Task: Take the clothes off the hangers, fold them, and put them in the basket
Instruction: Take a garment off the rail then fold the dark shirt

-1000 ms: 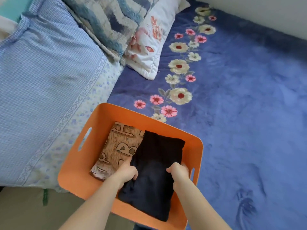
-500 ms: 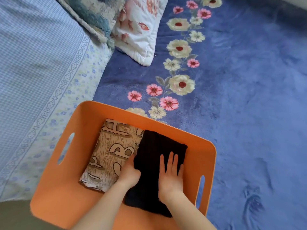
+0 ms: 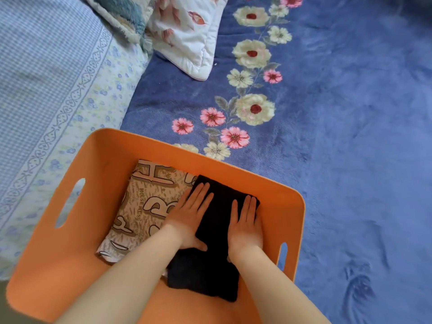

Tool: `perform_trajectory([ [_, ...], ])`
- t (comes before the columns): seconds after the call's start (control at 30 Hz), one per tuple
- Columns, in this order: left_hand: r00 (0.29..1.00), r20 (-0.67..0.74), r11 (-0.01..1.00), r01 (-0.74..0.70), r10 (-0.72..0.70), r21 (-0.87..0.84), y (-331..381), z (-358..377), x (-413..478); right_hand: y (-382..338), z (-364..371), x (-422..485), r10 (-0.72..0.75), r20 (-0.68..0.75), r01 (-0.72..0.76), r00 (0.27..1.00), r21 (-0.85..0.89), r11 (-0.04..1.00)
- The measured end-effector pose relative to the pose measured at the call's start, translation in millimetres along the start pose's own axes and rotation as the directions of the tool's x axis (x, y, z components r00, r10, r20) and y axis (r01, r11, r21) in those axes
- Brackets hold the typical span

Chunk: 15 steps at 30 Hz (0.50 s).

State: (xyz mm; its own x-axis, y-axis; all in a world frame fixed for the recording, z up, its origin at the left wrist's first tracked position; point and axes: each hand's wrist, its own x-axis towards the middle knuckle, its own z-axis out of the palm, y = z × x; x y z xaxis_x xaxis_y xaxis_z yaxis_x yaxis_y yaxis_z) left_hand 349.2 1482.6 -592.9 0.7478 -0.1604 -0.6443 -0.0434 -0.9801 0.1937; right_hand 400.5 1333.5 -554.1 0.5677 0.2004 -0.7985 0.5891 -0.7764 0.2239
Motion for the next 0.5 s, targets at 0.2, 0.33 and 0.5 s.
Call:
perform_trajectory([
  [0.2, 0.996, 0.015, 0.994, 0.082, -0.083, 0.068, 9, 8, 7, -3, 6, 15, -0.009, 0.035, 0.015, 0.999, -0.162, 0.987],
  [0.33, 0.983, 0.158, 0.983, 0.070, -0.097, 0.171, 24, 11, -33, 2, 1, -11, -0.058, 0.049, 0.066, 0.997, -0.195, 0.979],
  [0.5, 0.923, 0.168, 0.914, 0.292, -0.346, 0.282, 54, 24, -59, -23, 46, -39, -0.109, 0.120, 0.141, 0.987, -0.305, 0.942],
])
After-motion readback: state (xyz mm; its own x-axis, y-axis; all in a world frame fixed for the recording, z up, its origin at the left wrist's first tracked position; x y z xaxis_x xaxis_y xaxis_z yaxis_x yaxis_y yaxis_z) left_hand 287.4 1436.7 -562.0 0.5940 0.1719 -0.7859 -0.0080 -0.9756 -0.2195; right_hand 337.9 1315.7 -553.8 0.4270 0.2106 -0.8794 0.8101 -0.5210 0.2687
